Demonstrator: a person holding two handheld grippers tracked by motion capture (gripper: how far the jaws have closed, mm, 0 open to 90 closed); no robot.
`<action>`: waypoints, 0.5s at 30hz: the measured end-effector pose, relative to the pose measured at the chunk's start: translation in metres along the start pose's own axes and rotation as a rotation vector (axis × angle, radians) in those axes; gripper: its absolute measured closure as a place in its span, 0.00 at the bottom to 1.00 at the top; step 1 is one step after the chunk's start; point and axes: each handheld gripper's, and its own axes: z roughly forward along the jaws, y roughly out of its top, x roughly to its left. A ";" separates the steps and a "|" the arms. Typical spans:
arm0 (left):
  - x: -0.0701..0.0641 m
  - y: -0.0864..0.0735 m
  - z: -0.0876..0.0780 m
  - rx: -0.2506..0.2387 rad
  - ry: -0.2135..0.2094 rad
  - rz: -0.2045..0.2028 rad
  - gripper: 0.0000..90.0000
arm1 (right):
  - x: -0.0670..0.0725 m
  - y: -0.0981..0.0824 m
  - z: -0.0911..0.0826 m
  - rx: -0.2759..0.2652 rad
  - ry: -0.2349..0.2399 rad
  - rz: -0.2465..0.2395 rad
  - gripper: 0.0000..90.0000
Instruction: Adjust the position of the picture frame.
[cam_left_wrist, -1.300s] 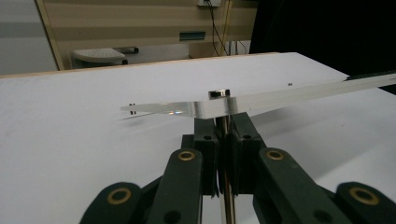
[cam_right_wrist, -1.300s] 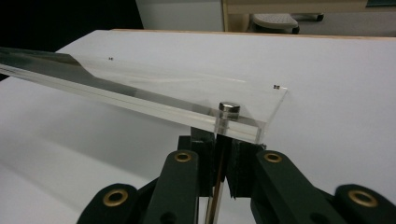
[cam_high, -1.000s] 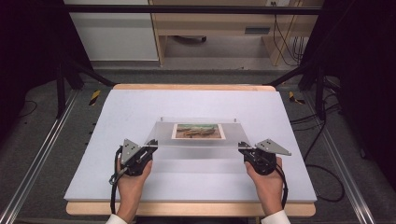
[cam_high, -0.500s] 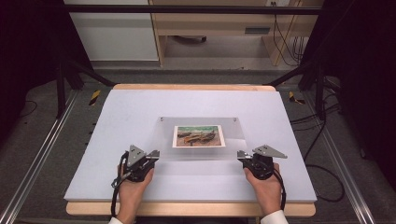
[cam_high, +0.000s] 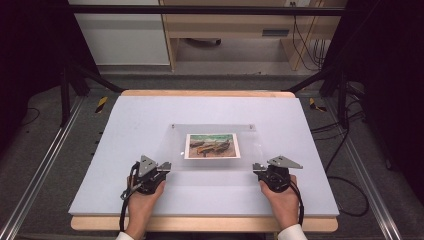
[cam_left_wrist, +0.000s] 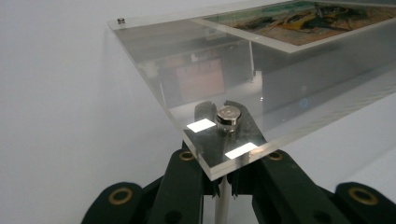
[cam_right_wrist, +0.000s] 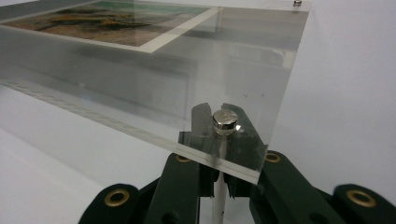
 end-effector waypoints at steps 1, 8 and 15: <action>0.001 0.000 0.000 0.003 0.000 -0.002 0.92 | 0.000 0.000 0.001 0.002 0.001 -0.001 0.93; 0.002 -0.003 0.003 0.025 -0.011 -0.015 0.92 | 0.001 -0.002 0.004 0.034 -0.004 -0.005 0.93; 0.002 -0.002 0.004 0.030 -0.012 -0.007 0.93 | 0.000 -0.002 0.005 0.033 -0.006 -0.008 0.93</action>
